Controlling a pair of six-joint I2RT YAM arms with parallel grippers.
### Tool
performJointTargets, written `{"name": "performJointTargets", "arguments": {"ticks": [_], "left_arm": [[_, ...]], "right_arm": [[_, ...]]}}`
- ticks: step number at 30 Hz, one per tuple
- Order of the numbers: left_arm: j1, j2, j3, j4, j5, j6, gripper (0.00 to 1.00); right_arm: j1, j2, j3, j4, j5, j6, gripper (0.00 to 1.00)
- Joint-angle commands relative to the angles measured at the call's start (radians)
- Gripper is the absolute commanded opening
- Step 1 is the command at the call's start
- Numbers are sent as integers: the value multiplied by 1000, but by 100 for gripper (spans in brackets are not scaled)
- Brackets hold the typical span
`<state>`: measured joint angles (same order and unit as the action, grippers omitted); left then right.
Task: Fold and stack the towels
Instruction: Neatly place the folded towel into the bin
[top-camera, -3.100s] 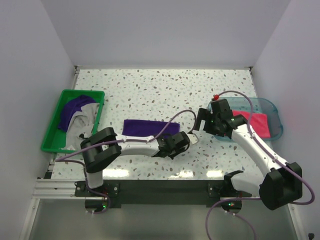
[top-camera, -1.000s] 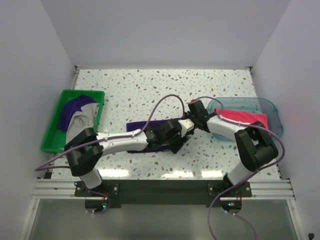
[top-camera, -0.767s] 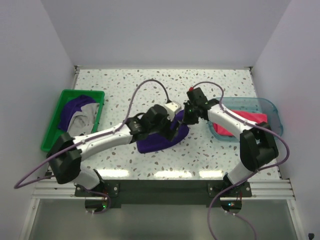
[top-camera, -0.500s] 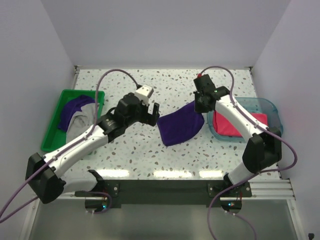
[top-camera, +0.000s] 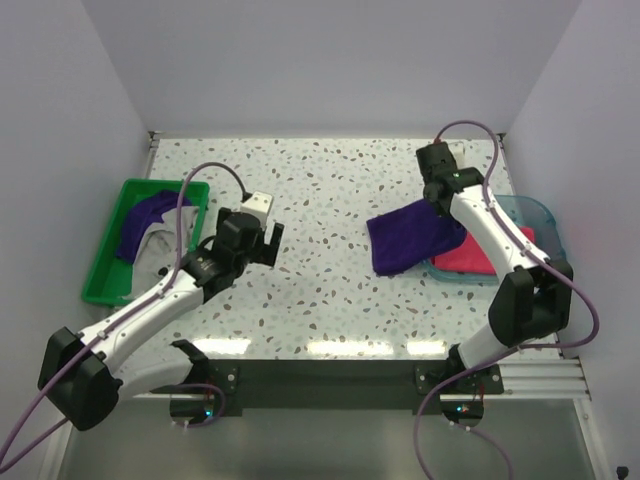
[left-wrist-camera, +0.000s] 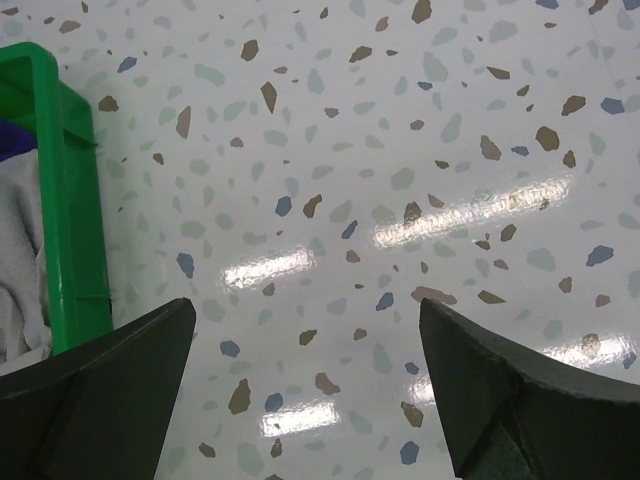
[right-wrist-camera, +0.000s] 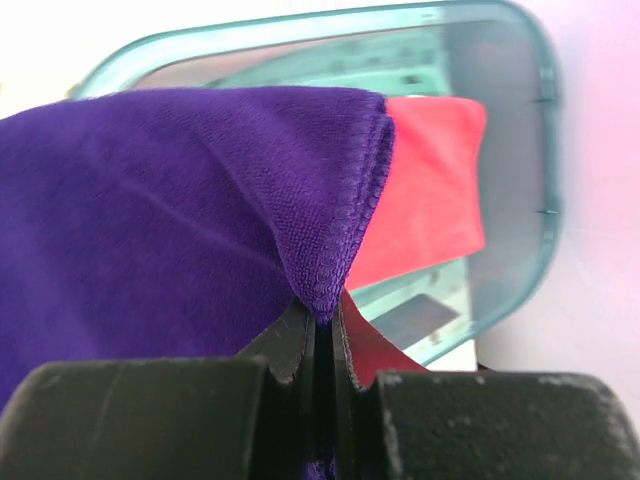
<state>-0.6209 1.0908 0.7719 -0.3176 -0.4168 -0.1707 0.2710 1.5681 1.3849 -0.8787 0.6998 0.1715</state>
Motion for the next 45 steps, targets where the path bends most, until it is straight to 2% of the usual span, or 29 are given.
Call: {"name": "performJointTargets", "arguments": {"ticks": [1,6,11,17,28,45], "left_arm": [[6,-34,-26,63,-54,14,100],[-2,-49,-34,69,-92,19,100],[-2,-66,-39,75,-114,23,100],[-2,-69,-42,80,-120,26,100],[-2,-55,-43,81,-122,25,100],[-2,-51,-43,81,-122,28,100]], "right_arm": [[-84,-2,-7,89,110,-44,0],[-163,0,-13,190,125,-118,0],[-203,-13,-73,337,112,-248,0],[-242,-13,-121,429,115,-325,0],[-297,-28,-222,540,152,-380,0],[-322,20,-242,600,173,-426,0]]}}
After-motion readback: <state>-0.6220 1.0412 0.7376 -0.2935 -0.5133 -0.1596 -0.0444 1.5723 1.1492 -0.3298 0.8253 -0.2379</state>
